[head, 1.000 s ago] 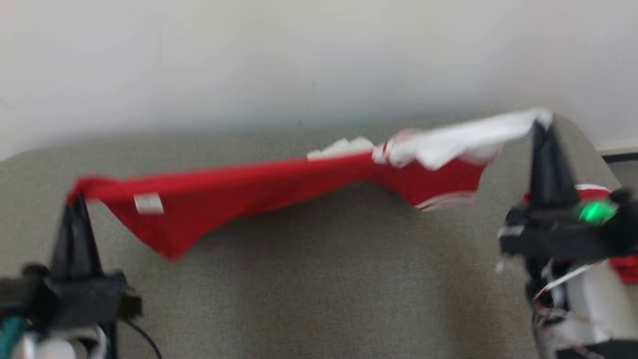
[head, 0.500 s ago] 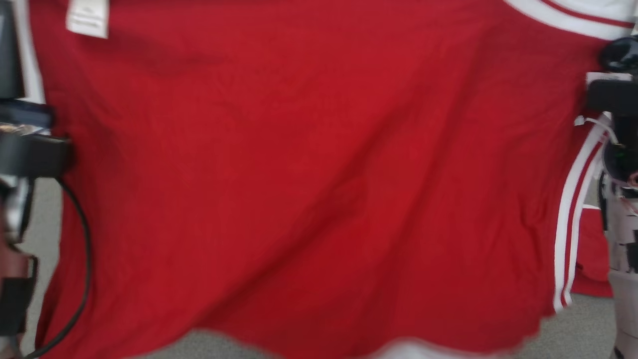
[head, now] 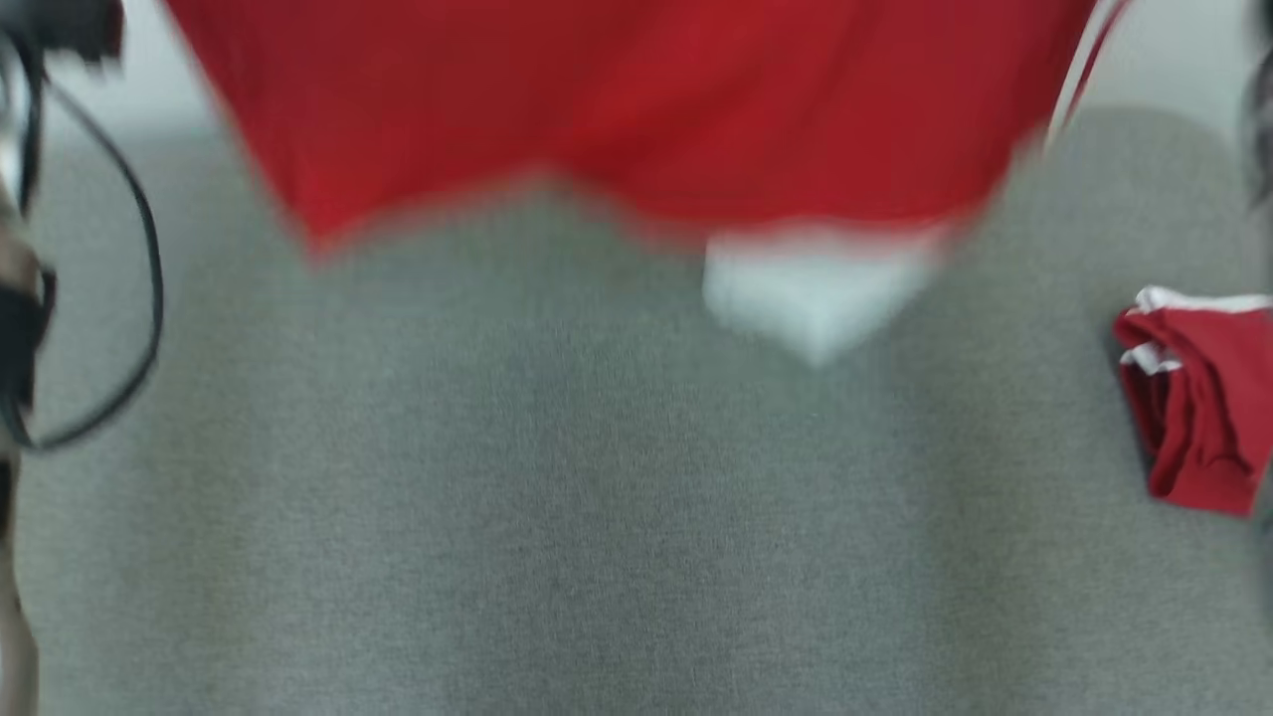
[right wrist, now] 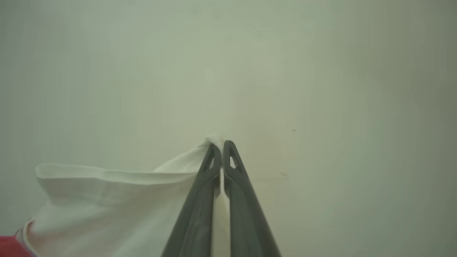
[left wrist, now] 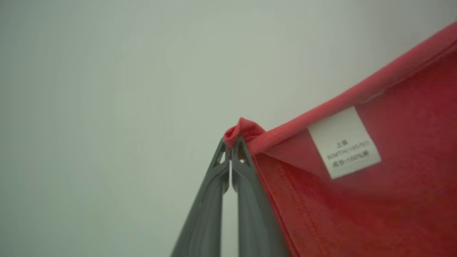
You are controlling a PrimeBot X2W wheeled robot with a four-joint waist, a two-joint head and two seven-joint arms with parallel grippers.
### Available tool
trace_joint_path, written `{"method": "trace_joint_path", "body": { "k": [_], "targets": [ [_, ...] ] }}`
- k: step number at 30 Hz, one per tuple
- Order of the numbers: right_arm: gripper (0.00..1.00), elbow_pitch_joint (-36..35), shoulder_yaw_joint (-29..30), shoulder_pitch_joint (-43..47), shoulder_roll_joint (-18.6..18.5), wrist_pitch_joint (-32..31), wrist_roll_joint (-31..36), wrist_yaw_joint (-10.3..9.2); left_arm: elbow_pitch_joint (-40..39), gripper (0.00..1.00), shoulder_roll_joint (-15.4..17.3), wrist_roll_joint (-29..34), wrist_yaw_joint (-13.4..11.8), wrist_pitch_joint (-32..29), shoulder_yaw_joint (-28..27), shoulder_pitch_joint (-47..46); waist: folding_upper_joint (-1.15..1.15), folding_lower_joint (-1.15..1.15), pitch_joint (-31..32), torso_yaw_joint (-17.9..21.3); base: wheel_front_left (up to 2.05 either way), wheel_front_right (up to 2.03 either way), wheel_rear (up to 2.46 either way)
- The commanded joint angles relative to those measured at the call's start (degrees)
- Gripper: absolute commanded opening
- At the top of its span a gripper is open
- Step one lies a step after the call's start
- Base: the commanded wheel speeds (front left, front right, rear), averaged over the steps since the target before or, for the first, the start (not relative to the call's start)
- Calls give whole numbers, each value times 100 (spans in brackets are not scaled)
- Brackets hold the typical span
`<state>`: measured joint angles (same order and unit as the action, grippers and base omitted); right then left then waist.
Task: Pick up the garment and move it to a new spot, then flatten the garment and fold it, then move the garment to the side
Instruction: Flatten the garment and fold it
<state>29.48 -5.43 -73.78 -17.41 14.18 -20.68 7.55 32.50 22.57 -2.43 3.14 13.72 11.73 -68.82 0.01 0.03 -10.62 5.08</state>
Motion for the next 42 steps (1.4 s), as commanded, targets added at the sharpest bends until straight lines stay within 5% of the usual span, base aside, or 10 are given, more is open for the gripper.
{"method": "trace_joint_path", "body": {
  "k": [1,7,16,28,42],
  "targets": [
    [0,120,150,-184,-43,53,38,-16,71,0,-40,32,-70,58,-36,-160,-1,-3,-794,-10,0,0,0],
    [0,57,658,-25,-63,98,-118,-16,172,0,-188,-182,-182,142,-187,50,-1,-3,-637,-13,0,0,0],
    [0,-752,536,3519,-75,104,-1271,-17,317,0,-983,-724,-222,147,-763,2739,-1,-3,-368,58,0,0,0],
    [0,-718,317,6866,296,108,-1023,-17,229,0,-1922,-884,-337,149,-1811,5980,-1,-3,766,387,0,0,0],
    [0,-471,454,8439,195,108,-481,-21,98,0,-1935,-1412,-495,149,-1405,7810,-1,-3,1664,144,0,0,0]
  ]
}}
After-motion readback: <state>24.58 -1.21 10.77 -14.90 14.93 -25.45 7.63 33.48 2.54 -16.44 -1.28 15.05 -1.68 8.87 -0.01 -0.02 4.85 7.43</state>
